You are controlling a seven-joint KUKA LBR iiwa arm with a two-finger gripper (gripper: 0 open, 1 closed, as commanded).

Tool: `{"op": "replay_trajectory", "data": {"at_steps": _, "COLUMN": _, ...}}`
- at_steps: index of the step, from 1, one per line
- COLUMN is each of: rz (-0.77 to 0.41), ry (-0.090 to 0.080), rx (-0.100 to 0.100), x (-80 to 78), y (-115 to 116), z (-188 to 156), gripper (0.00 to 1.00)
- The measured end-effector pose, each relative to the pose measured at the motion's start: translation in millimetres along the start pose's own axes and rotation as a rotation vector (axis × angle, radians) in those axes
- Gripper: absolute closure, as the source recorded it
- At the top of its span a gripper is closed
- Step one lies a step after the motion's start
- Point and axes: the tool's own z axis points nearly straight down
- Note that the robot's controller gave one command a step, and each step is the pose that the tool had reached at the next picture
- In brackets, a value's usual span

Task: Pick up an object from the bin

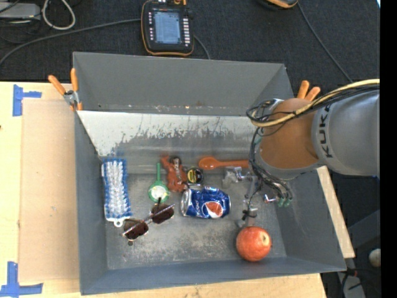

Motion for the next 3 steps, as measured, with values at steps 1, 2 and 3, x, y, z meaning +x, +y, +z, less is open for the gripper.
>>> {"op": "replay_trajectory", "data": {"at_steps": 1, "rz": -0.055, "ry": -0.015, "rx": 0.01, "x": -6.7, "y": 2, "z": -63, "gripper": 0.0}}
{"op": "replay_trajectory", "data": {"at_steps": 2, "rz": 0.125, "ry": 0.008, "rx": -0.002, "x": -0.4, "y": 78, "z": -29, "gripper": 0.0}}
{"op": "replay_trajectory", "data": {"at_steps": 3, "rz": 0.001, "ry": -0.011, "rx": 0.009, "x": -18.8, "y": 68, "z": -1, "gripper": 0.0}}
